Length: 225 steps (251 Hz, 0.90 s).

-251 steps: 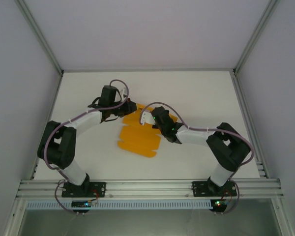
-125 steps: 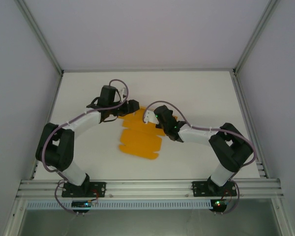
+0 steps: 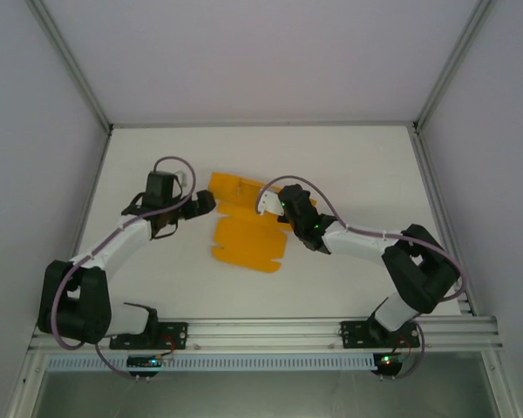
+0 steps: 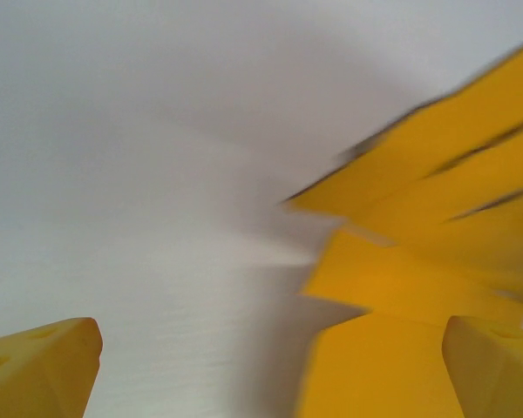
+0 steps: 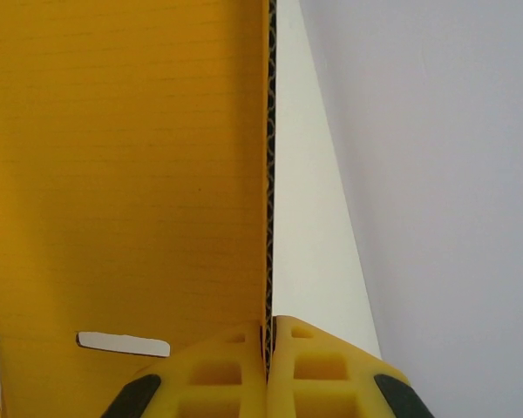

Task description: Assemble paper box

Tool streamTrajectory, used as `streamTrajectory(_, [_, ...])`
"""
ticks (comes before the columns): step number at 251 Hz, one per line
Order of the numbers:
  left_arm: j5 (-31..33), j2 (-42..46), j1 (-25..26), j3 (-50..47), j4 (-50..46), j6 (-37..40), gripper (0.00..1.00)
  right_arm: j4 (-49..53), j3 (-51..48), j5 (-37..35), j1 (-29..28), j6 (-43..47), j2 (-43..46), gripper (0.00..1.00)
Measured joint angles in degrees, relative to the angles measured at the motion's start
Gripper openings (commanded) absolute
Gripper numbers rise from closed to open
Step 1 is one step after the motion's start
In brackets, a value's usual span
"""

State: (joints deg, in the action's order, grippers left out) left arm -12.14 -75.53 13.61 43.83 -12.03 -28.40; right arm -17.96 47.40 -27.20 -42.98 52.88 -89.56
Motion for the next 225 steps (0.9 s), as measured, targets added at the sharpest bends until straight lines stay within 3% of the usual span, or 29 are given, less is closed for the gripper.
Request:
streamTrajectory(153, [4.04, -9.94, -1.60, -1.22, 4.66, 2.29, 0.91, 2.36, -0.33, 3.45, 0.11, -4.66, 2.75, 0.00])
streamTrajectory(225, [-1.77, -10.84, -1.62, -0.55, 10.40, 2.97, 0.84, 3.06, -0.33, 4.13, 0.11, -6.67, 2.80, 0.00])
